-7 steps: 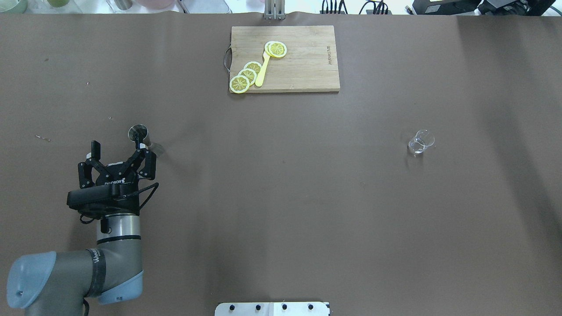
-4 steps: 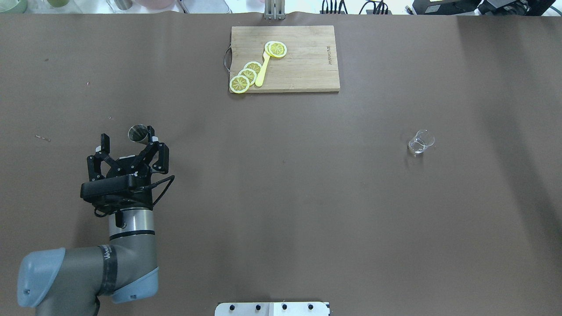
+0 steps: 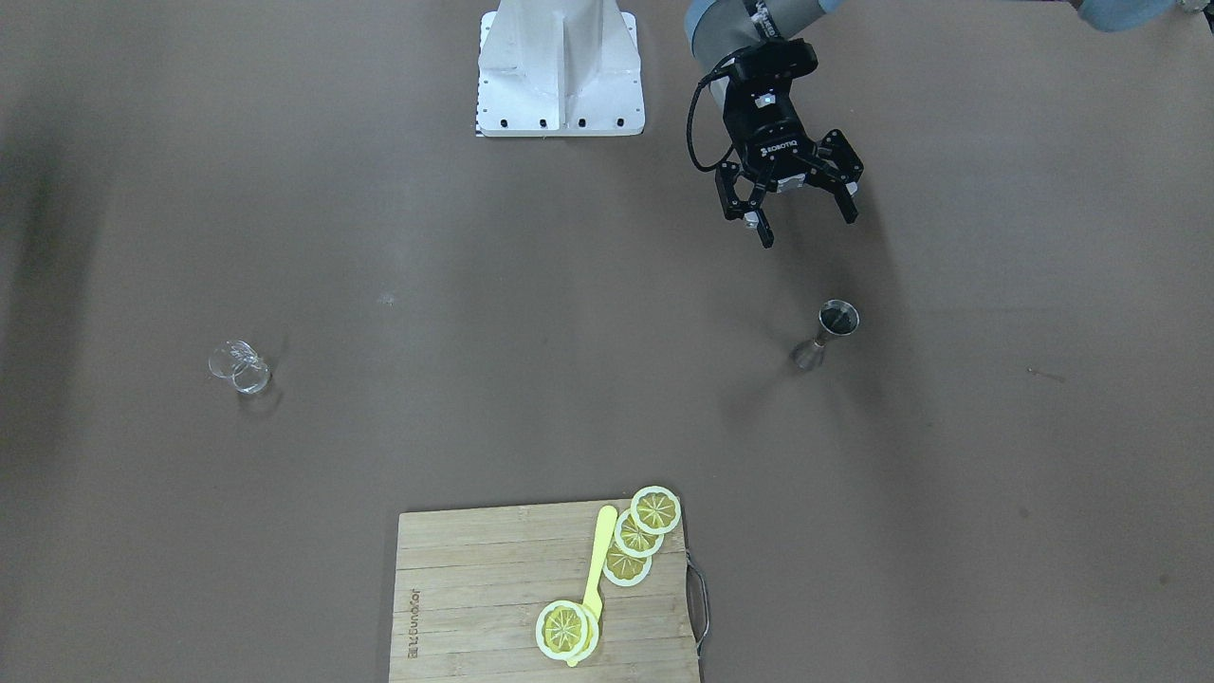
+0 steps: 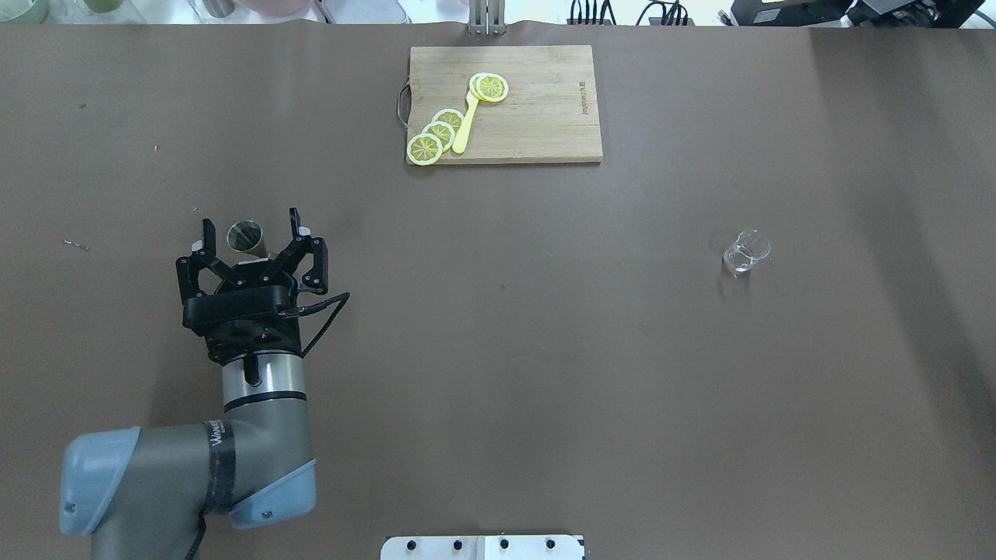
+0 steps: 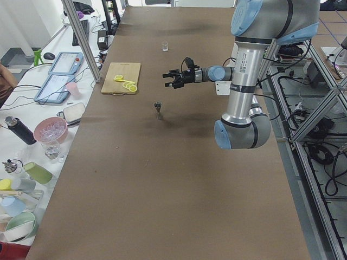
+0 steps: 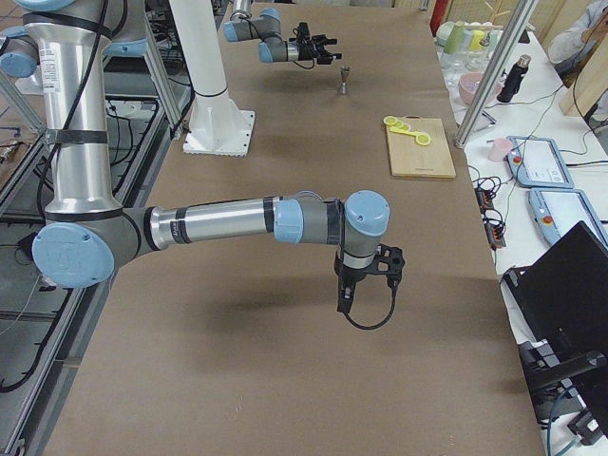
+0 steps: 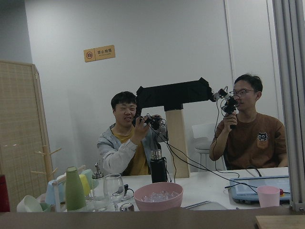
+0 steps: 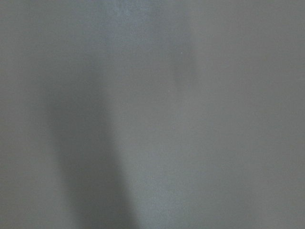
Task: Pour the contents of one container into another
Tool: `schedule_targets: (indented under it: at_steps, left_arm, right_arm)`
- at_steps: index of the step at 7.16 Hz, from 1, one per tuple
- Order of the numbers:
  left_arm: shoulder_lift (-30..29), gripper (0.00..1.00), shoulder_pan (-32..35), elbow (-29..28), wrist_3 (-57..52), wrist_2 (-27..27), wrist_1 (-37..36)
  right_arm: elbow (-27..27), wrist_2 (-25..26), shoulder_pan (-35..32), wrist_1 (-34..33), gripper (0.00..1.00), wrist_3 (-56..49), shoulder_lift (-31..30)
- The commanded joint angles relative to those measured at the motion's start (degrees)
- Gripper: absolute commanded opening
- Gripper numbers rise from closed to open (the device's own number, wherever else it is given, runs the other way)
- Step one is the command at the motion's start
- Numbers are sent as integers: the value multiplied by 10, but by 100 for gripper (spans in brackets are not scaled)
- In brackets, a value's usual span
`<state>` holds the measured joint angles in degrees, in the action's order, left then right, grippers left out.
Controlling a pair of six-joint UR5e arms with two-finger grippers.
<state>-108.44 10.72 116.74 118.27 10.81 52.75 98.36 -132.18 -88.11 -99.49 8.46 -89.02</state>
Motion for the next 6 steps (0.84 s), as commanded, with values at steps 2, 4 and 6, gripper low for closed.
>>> schedule_targets:
  at_steps: [2,4,6]
  left_arm:
    - [-19,99,43,-14,-279,84,233]
    - [-20,99,92,-56,-461,156,408]
    - [-39,99,130,-79,-521,223,444]
  right_arm:
    - [1,0,0,1,100,0,2]
    - [-1,1,0,0,100,0,0]
    - [0,3,0,0,100,0,-1]
